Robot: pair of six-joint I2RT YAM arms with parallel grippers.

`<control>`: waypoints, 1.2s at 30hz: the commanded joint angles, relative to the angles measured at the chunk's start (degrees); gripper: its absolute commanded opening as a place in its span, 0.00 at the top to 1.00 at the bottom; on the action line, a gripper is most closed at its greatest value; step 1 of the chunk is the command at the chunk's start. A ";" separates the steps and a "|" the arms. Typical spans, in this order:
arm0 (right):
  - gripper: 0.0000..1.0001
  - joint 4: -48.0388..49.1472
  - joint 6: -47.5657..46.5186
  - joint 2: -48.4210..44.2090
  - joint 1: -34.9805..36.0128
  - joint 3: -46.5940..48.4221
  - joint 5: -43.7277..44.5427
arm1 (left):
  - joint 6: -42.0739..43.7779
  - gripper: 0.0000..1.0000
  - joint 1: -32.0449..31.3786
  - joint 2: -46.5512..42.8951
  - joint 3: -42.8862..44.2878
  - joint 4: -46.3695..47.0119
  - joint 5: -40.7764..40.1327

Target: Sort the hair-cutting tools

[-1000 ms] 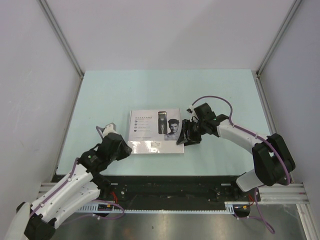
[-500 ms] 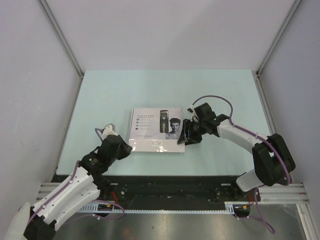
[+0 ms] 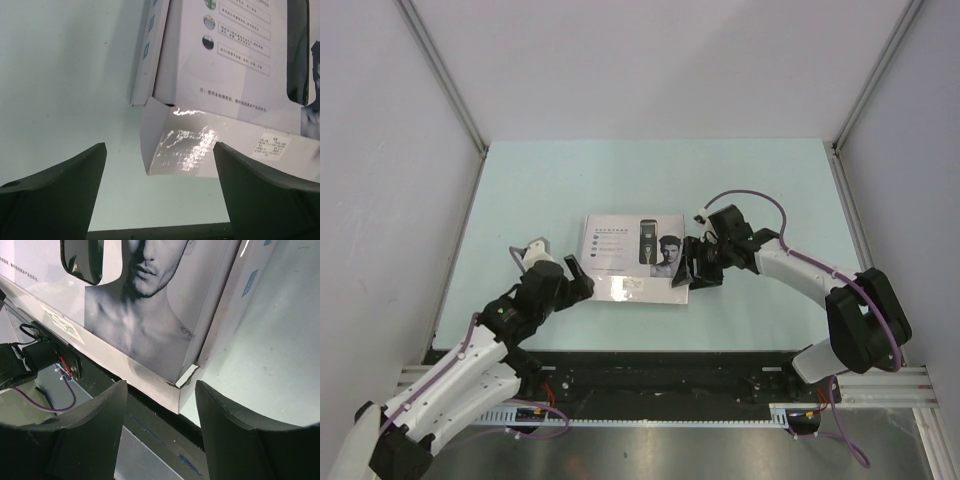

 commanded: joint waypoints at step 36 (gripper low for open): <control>0.42 2.49 0.57 -0.07 0.72 0.44 0.98 | 6.83 0.44 16.44 5.84 -3.12 14.72 16.99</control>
